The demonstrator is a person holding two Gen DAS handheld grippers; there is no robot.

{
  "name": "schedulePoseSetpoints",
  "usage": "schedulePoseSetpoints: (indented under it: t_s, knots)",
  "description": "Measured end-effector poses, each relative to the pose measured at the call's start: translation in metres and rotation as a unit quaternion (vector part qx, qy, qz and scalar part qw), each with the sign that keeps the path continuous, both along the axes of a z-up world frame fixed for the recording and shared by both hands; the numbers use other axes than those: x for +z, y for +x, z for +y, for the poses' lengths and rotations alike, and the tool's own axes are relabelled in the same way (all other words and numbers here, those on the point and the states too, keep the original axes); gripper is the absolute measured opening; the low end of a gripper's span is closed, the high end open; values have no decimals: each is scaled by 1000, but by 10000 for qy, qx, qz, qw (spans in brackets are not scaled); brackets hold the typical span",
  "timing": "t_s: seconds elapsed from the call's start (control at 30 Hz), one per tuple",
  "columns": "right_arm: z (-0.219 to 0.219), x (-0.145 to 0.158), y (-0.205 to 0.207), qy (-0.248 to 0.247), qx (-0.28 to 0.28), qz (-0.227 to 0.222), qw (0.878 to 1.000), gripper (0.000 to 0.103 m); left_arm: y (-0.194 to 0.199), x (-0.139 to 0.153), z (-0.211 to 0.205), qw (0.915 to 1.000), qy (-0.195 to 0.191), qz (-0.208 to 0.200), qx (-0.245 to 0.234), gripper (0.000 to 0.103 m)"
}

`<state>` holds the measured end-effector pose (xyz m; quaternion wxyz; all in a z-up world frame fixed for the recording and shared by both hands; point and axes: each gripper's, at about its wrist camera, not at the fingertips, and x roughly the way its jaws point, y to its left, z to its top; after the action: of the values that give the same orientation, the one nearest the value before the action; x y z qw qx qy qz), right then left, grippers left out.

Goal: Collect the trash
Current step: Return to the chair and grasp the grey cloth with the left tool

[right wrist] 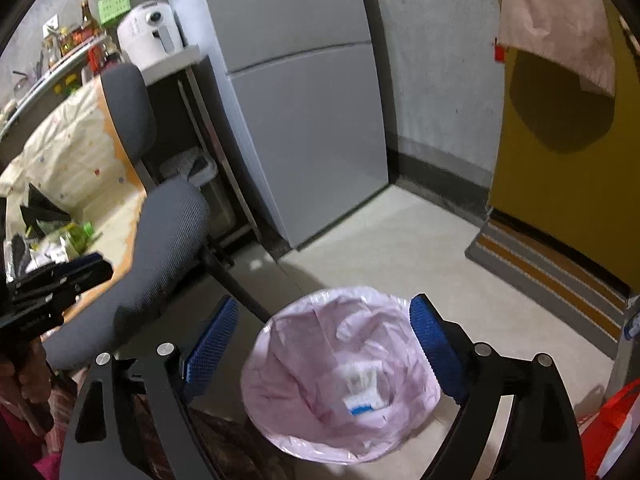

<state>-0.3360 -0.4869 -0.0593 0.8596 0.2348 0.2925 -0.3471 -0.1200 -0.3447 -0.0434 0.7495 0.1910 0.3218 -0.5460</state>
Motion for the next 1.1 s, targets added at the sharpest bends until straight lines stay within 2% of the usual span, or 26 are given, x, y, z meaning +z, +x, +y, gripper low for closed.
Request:
schedulePoseSetpoints:
  t_s: [0.1, 0.27, 0.37, 0.5, 0.6, 0.67, 0.7, 0.77, 0.87, 0.97, 1.1]
  knots:
    - [10, 19, 9, -116, 131, -177, 9997, 87, 9, 9, 23, 9996, -90, -44, 255, 44]
    - [37, 46, 47, -331, 651, -366, 9967, 86, 23, 22, 70, 9970, -178, -150, 743, 45]
    - [53, 55, 74, -375, 1026, -413, 9932, 85, 36, 29, 104, 9925, -221, -264, 1176, 48]
    - [77, 65, 113, -367, 1590, -460, 9855, 81, 60, 39, 156, 9808, -264, -413, 1887, 51]
    - [97, 70, 146, -380, 1994, -443, 9782, 77, 81, 46, 192, 9674, -324, -403, 2480, 60]
    - [111, 73, 165, -413, 2250, -436, 9725, 76, 94, 50, 210, 9588, -373, -394, 2789, 75]
    - [117, 74, 174, -422, 2370, -434, 9696, 76, 104, 53, 221, 9503, -413, -408, 3058, 81]
    - [128, 75, 189, -403, 2562, -466, 9646, 76, 118, 55, 234, 9414, -499, -387, 3313, 97]
    - [140, 77, 209, -385, 2773, -487, 9588, 77, 139, 57, 239, 9326, -565, -272, 3554, 97]
    - [145, 75, 219, -347, 2858, -470, 9565, 77, 161, 53, 229, 9328, -506, -143, 3566, 97]
    - [141, 68, 226, -279, 2861, -403, 9569, 77, 197, 32, 213, 9298, -159, 126, 3675, 97]
